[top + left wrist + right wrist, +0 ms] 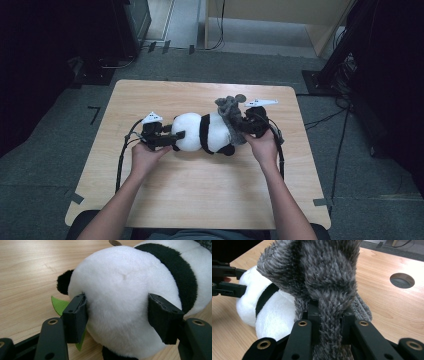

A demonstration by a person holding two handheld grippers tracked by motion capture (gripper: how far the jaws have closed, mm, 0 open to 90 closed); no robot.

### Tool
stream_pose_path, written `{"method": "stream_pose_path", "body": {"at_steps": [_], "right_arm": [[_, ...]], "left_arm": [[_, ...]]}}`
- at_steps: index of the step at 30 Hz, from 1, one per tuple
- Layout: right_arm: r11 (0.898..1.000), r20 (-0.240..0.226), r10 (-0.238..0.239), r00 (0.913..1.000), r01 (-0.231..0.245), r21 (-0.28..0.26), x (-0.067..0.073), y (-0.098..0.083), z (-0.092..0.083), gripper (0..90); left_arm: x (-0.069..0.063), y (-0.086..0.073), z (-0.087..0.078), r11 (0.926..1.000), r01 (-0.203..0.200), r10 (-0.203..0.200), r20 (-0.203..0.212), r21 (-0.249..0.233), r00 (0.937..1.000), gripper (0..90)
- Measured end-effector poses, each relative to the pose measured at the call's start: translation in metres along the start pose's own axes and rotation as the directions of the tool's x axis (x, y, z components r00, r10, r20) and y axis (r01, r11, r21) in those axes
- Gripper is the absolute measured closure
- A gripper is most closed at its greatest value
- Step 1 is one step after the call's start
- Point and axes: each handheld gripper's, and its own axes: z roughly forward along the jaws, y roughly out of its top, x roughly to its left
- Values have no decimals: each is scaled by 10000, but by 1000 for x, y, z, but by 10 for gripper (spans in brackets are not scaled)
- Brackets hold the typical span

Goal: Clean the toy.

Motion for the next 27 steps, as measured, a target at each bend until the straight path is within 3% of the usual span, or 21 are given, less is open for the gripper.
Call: {"method": "stream_pose_path", "body": {"at_steps": [10,14,27], "right_arm": [[9997,-119,207,9997,-208,-88,-11,-9,6,769],[9998,66,172,9998,-172,26,-14,-12,7,770],[9970,271,724,9970,-731,243,-24,-36,16,775]], "left_arm": [[-1,2,1,10000,-44,44,-1,75,10000,360],[0,2,1,10000,-7,7,22,96,10000,358],[1,1,2,9999,100,-101,49,103,9999,358]]}}
